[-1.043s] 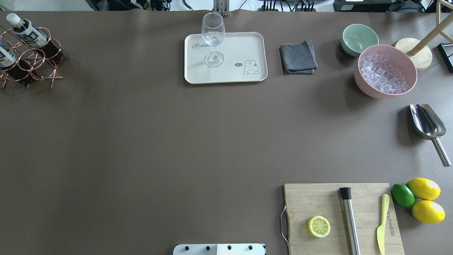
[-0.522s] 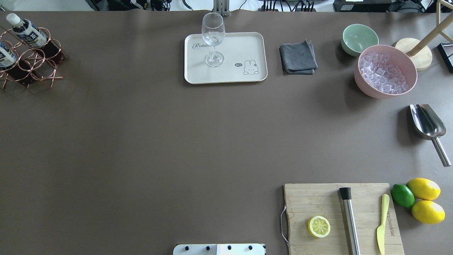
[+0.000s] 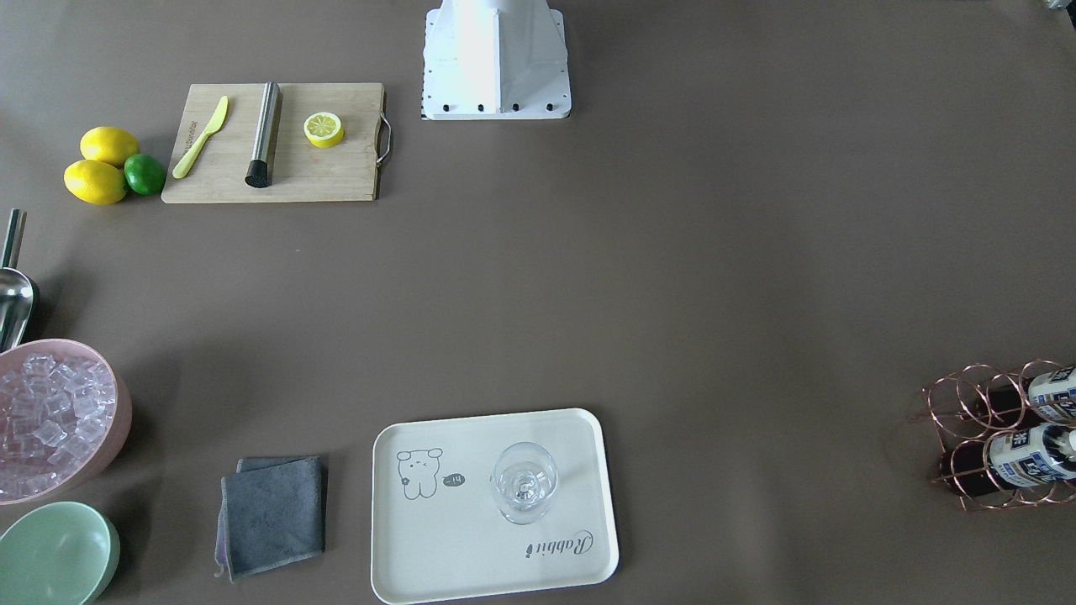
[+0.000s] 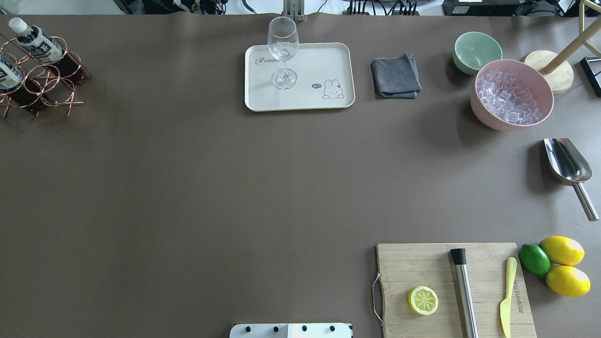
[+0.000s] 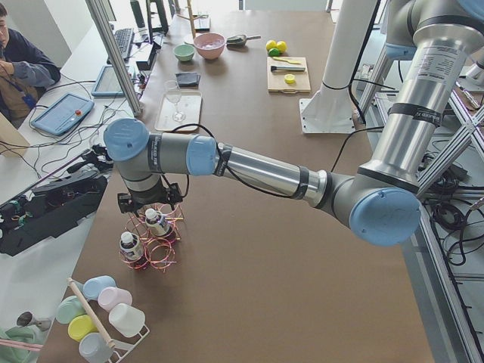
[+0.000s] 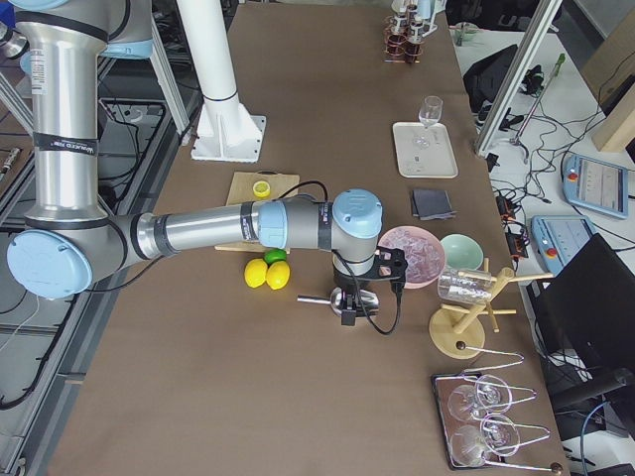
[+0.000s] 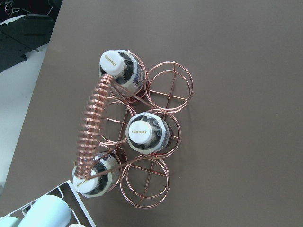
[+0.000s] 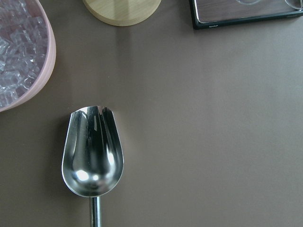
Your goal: Take tea from basket to plate
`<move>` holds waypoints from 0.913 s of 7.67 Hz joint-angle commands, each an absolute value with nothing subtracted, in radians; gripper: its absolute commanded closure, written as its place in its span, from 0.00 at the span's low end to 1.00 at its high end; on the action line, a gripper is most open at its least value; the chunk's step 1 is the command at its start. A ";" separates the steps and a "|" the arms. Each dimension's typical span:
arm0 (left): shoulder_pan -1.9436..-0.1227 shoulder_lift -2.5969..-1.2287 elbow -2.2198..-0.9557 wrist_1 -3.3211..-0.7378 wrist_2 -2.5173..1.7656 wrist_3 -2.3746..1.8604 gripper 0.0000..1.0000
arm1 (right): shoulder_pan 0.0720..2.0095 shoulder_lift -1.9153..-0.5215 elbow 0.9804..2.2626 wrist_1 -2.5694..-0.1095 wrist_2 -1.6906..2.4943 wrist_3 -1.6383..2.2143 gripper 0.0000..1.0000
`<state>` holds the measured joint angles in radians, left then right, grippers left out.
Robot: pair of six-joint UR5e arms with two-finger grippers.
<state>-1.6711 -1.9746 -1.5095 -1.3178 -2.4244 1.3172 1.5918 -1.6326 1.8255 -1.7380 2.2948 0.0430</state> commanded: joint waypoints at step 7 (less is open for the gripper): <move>-1.598 -2.114 -1.264 -1.485 -2.393 1.350 0.07 | 1.588 -1.632 1.822 -1.738 2.295 0.043 0.00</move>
<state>-1.5989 -2.1310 -1.2684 -1.4372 -2.3988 1.3478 1.5877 -1.6322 1.8231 -1.7381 2.2948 0.0429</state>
